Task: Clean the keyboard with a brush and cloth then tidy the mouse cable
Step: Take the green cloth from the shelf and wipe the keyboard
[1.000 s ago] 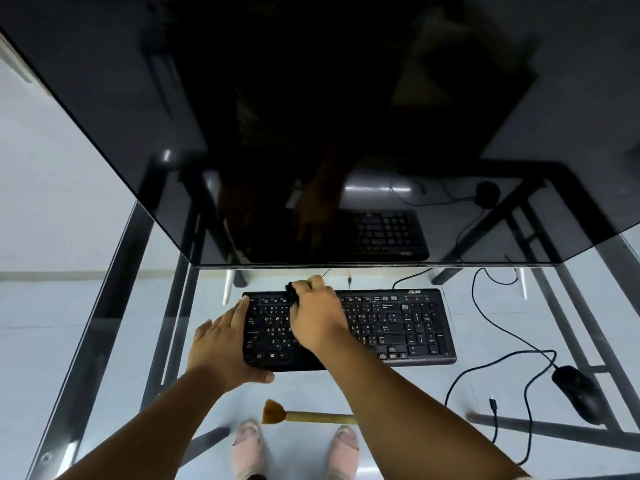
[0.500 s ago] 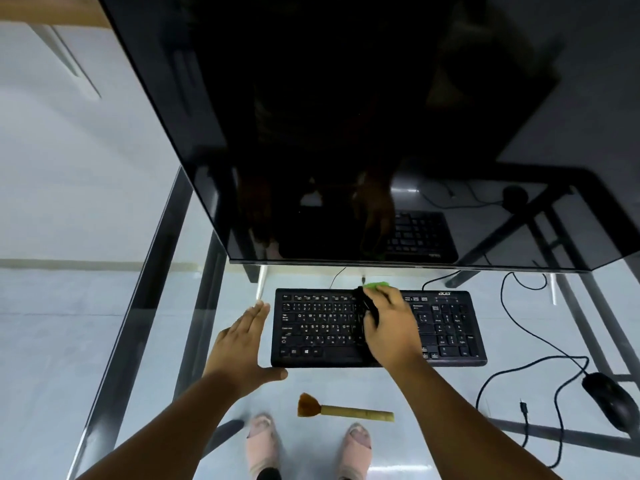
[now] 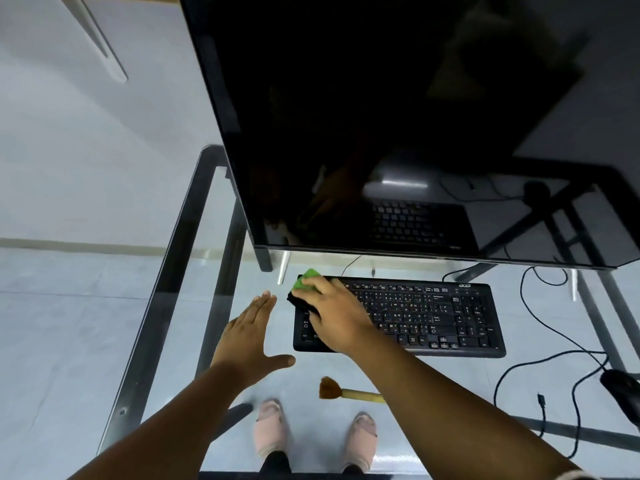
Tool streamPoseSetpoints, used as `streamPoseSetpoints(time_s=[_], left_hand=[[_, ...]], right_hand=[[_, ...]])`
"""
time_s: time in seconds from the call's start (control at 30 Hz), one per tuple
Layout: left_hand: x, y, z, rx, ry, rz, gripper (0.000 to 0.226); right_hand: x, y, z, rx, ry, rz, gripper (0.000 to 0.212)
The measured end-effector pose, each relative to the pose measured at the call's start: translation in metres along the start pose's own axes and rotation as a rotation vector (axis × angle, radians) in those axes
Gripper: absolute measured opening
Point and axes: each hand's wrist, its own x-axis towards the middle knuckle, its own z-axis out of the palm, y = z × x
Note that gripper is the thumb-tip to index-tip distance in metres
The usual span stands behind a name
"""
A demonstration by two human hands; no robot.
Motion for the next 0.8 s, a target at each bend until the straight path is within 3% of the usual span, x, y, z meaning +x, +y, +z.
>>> streamPoseSetpoints(time_s=[0.17,0.33,0.53,0.8], left_hand=[[-0.003,-0.011,0.001,-0.070,-0.001,-0.001,0.114],[-0.004,-0.012,0.000,-0.109,-0.012,-0.009,0.112],[-0.003,-0.012,0.004,-0.077,-0.022,-0.012,0.107],[-0.002,0.001,0.005,-0.079,0.022,-0.018,0.076]], right_hand=[[-0.037,0.008,0.006,-0.032,-0.100,-0.154,0.056],[-0.070,0.024,0.008,-0.067,-0.149,-0.185,0.053],[-0.067,0.020,0.008,-0.188,-0.033,-0.152,0.062],[-0.082,0.041,0.000,-0.317,-0.080,-0.224,0.060]])
